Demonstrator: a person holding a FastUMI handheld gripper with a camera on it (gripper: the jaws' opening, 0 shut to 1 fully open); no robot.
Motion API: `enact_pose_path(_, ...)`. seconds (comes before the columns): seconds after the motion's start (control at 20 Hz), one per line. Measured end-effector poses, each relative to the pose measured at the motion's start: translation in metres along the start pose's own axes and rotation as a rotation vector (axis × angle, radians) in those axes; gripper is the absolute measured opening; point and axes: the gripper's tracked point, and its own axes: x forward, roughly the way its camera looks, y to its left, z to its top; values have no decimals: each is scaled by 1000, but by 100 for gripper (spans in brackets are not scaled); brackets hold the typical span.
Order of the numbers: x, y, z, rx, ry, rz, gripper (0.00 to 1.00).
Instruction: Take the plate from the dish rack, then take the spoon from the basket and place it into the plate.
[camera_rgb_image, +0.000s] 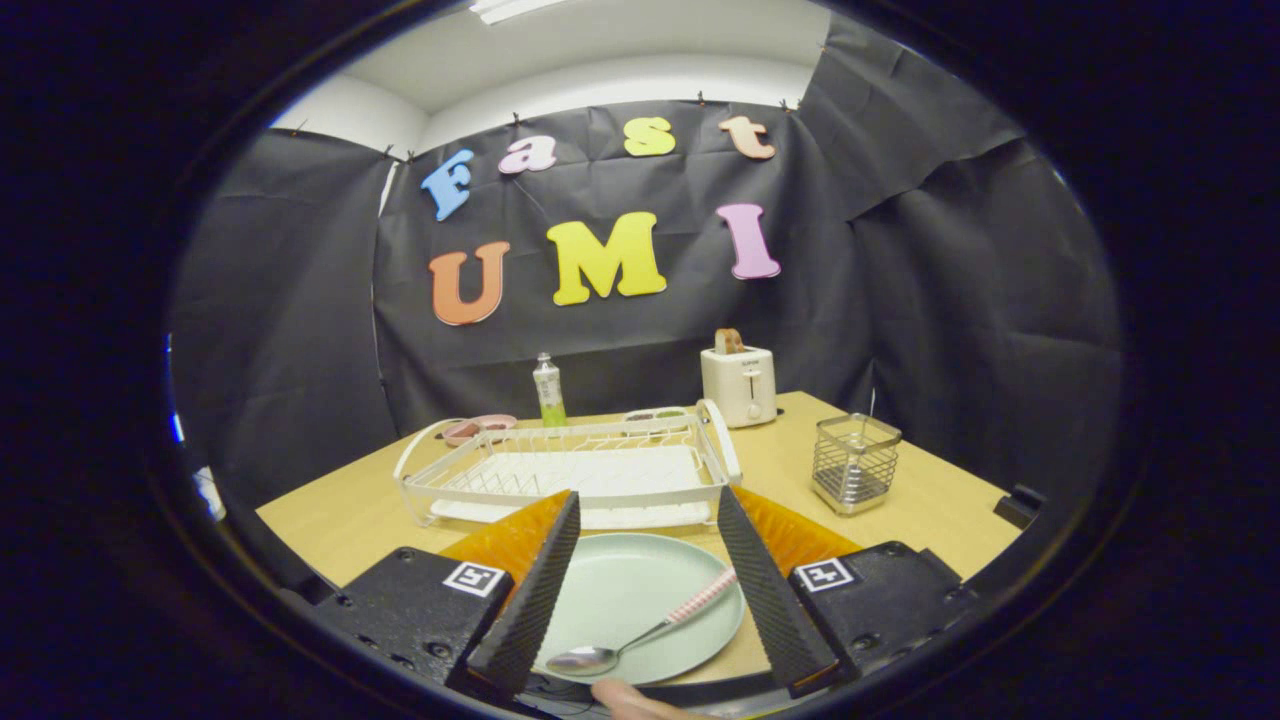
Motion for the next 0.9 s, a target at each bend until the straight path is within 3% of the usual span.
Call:
enact_pose_path(0.25,-25,-14,31,-61,-67,-18,100)
enact_pose_path(0.6,-85,-15,86,-91,-132,-14,100)
enact_pose_path(0.9,-131,-19,115,-104,-194,-71,100)
